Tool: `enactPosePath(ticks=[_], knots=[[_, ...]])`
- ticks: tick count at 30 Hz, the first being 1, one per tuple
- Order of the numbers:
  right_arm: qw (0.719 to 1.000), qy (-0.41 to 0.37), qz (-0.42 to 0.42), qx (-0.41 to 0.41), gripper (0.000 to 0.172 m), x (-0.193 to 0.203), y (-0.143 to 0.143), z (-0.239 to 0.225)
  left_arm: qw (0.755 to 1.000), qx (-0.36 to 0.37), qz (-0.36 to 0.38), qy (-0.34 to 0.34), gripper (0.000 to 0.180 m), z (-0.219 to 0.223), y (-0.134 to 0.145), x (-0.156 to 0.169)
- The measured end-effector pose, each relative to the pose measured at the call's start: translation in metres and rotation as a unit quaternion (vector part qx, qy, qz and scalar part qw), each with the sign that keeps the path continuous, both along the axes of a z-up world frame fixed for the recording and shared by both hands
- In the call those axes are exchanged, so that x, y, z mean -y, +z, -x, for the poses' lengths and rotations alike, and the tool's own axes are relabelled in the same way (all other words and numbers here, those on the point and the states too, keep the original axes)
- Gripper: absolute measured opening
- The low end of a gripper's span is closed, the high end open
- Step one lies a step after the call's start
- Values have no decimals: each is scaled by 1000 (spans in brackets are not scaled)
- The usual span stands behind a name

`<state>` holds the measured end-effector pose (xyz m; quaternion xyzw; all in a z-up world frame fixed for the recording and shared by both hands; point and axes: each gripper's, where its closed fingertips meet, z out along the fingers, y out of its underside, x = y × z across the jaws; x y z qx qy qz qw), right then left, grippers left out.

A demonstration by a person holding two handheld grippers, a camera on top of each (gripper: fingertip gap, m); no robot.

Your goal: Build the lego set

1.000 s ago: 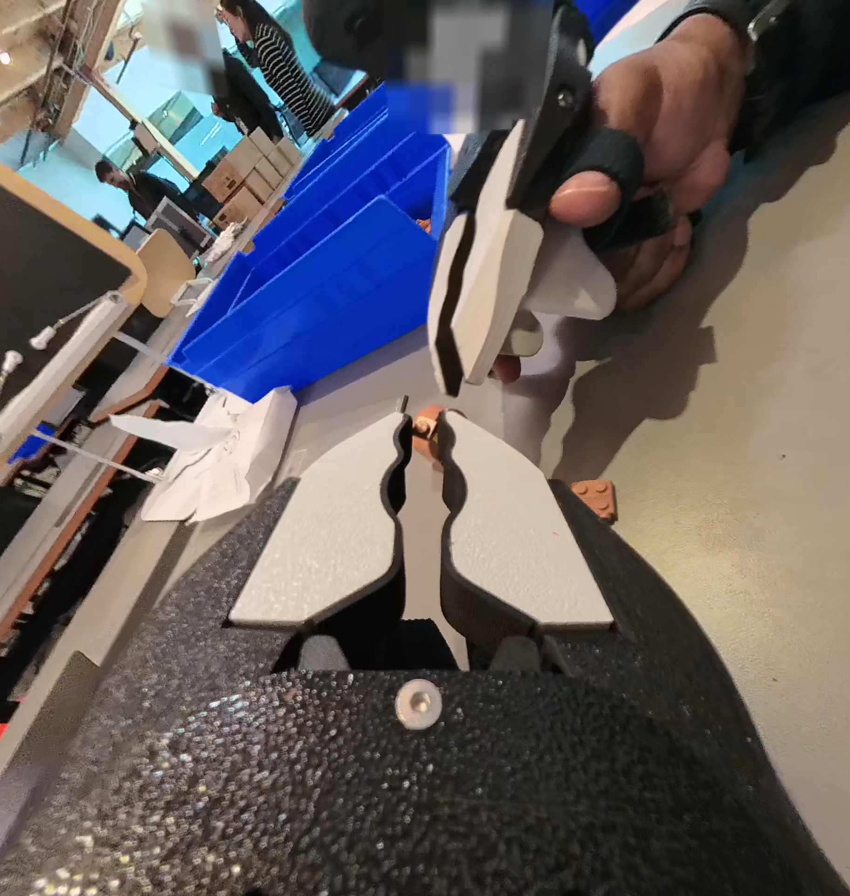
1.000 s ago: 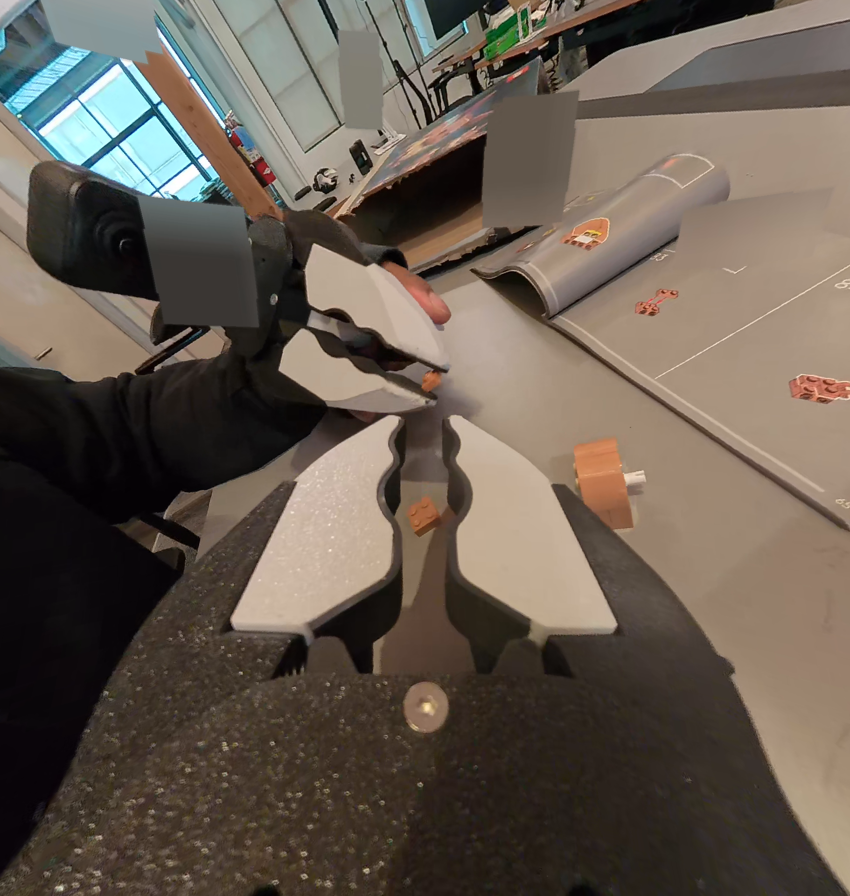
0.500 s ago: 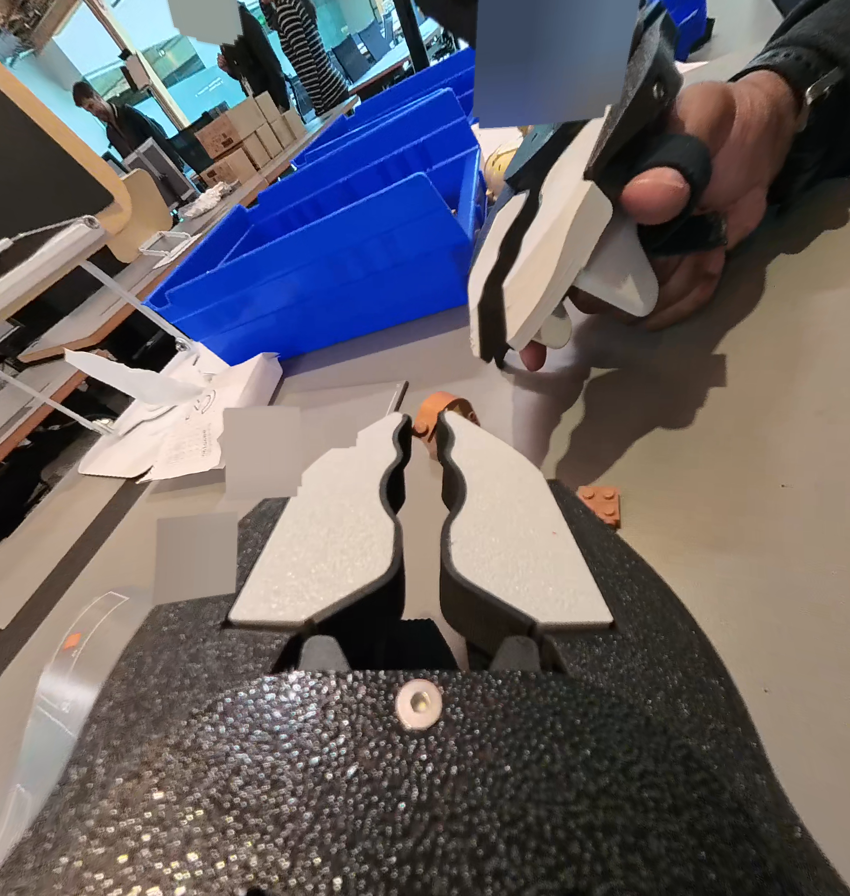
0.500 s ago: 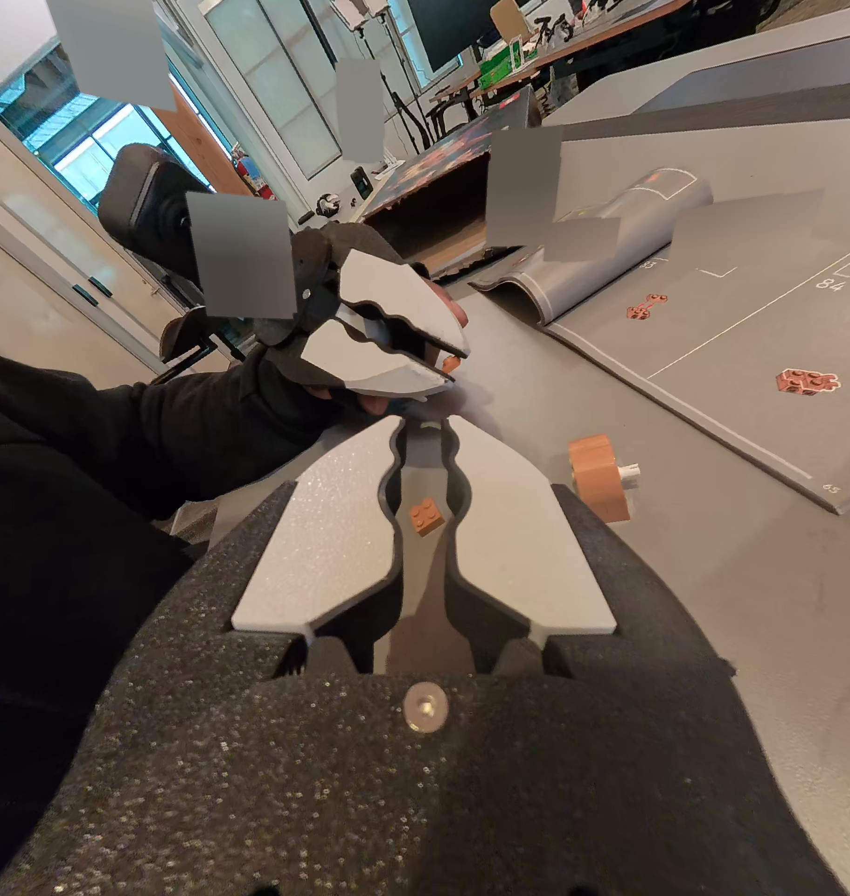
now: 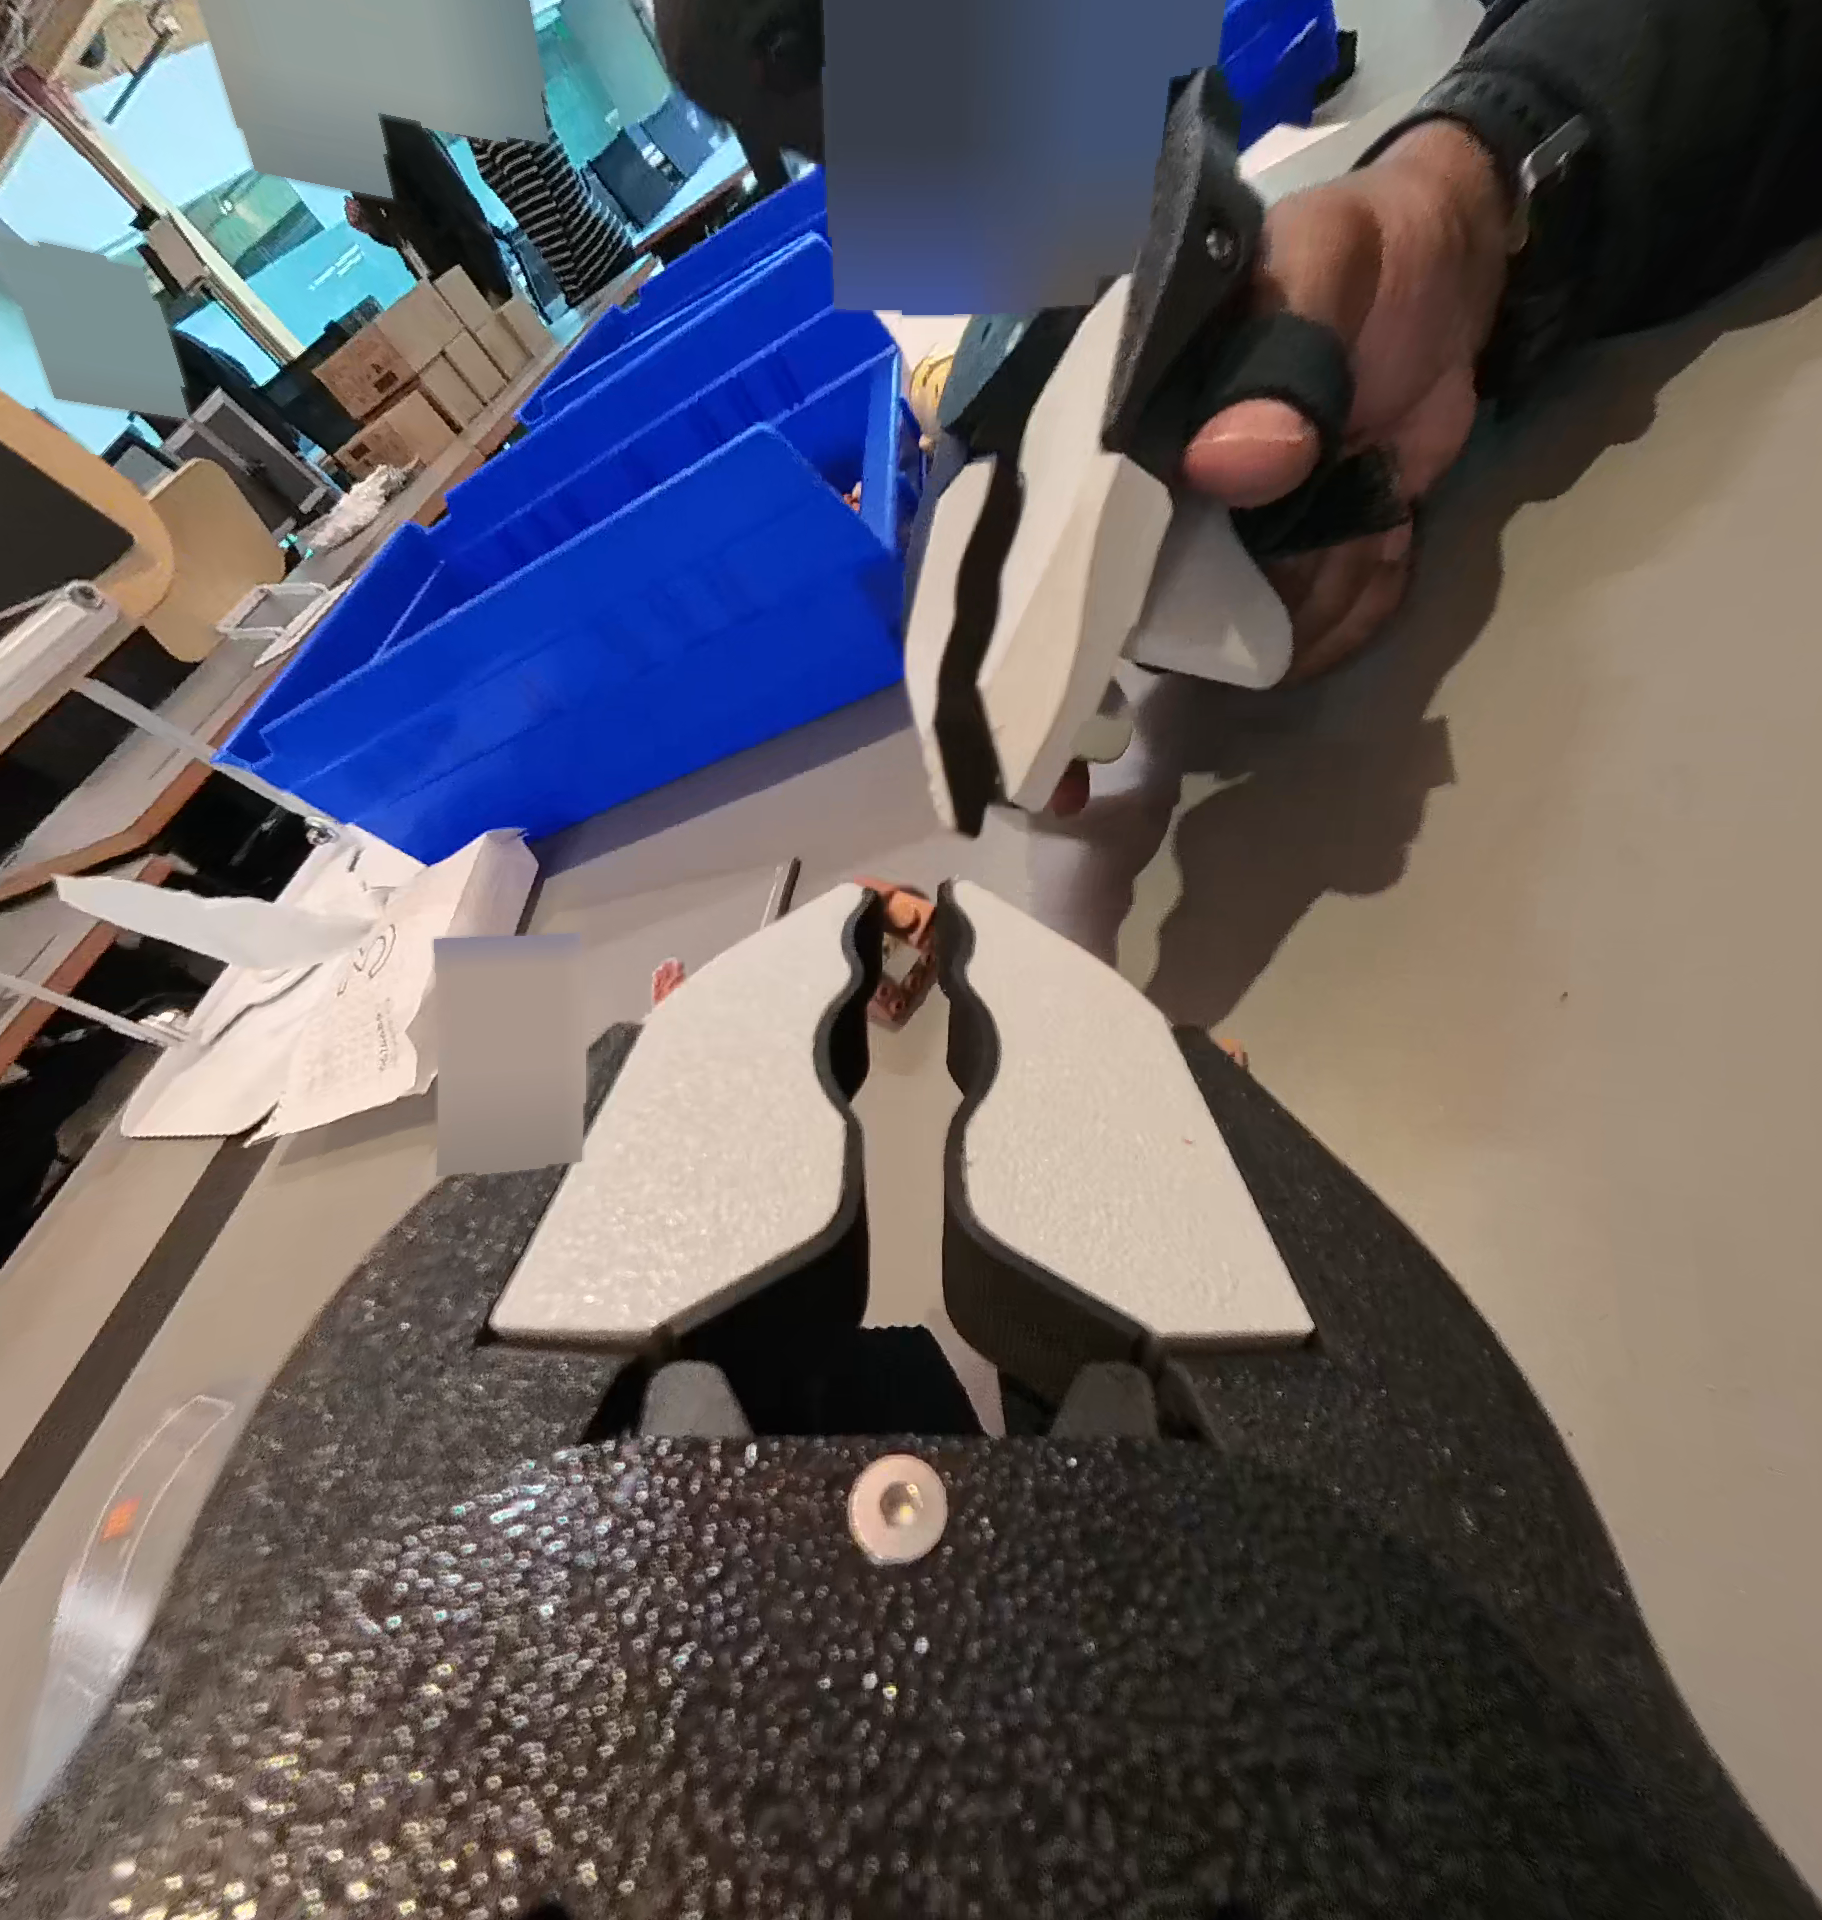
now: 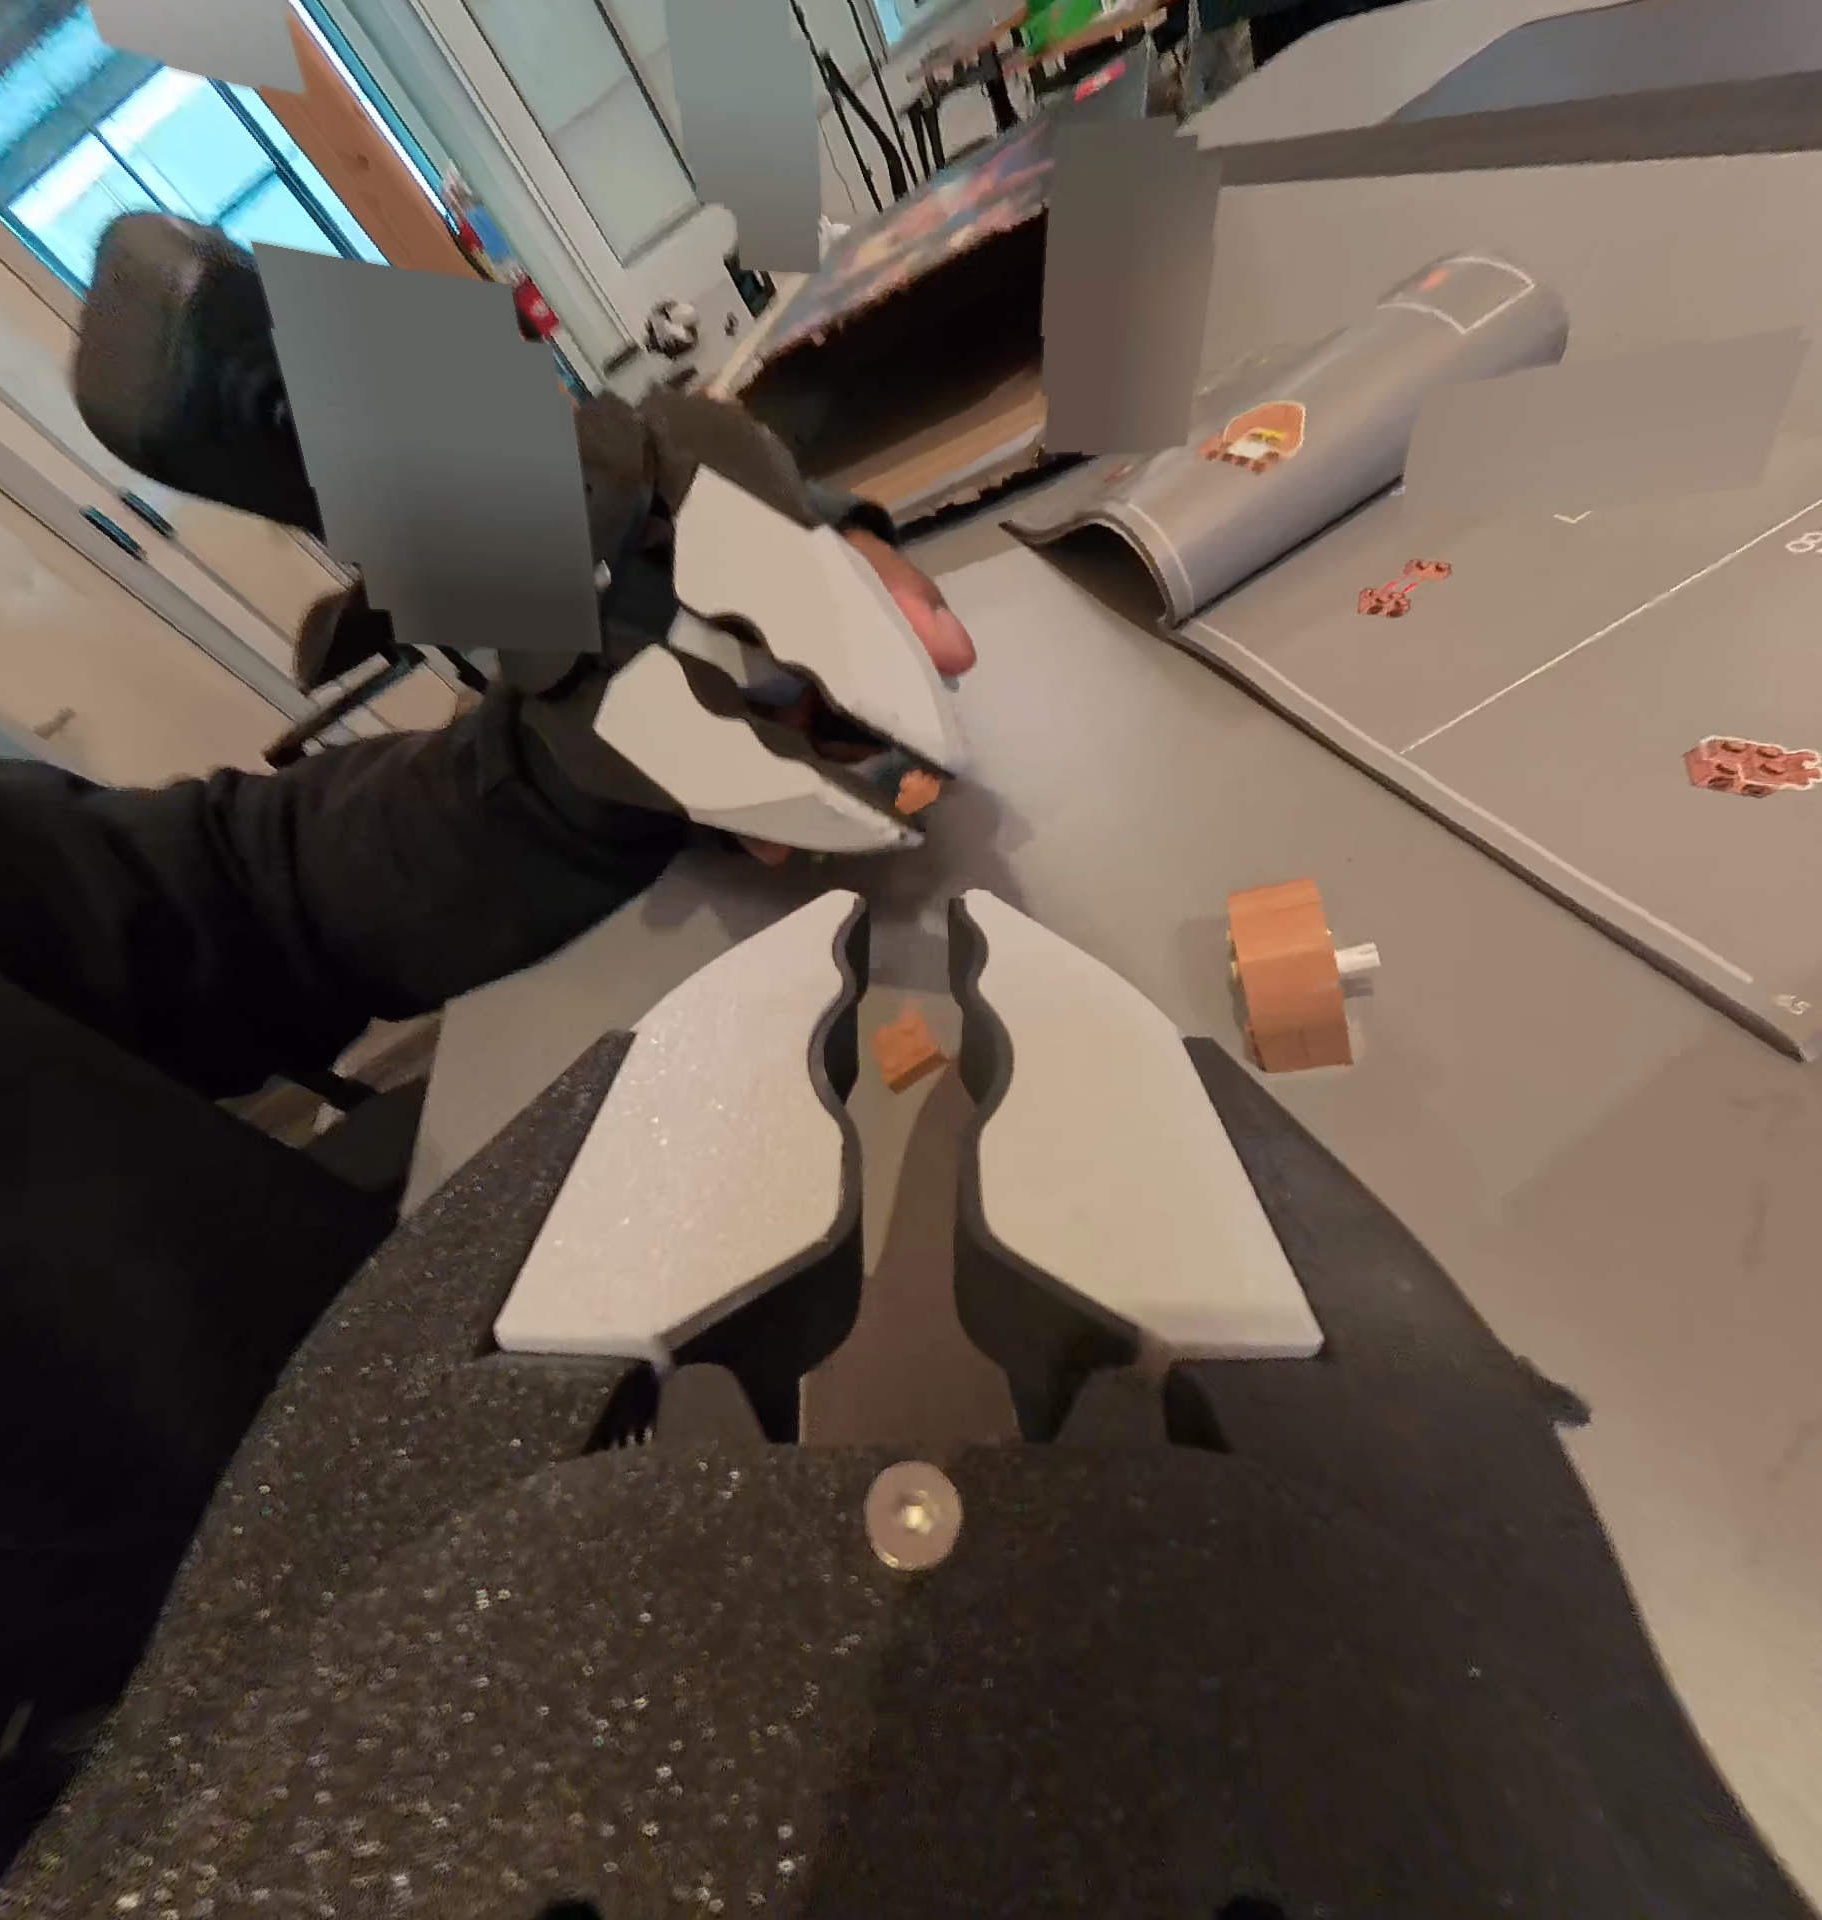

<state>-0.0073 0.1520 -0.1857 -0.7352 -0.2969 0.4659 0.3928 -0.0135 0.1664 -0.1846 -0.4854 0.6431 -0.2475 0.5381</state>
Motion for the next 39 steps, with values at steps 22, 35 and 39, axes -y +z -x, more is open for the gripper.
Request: enactPosePath(ticks=[22,35,39], knots=[[939,144,-152,271,35,17,-52,9,1000,-22,8,4,9,15,4,-7],[927,168,-156,296,22,14,-60,13,1000,-20,15,4,9,15,4,-7],[924,166,-166,302,18,14,-61,14,1000,-21,15,6,9,15,4,-7]])
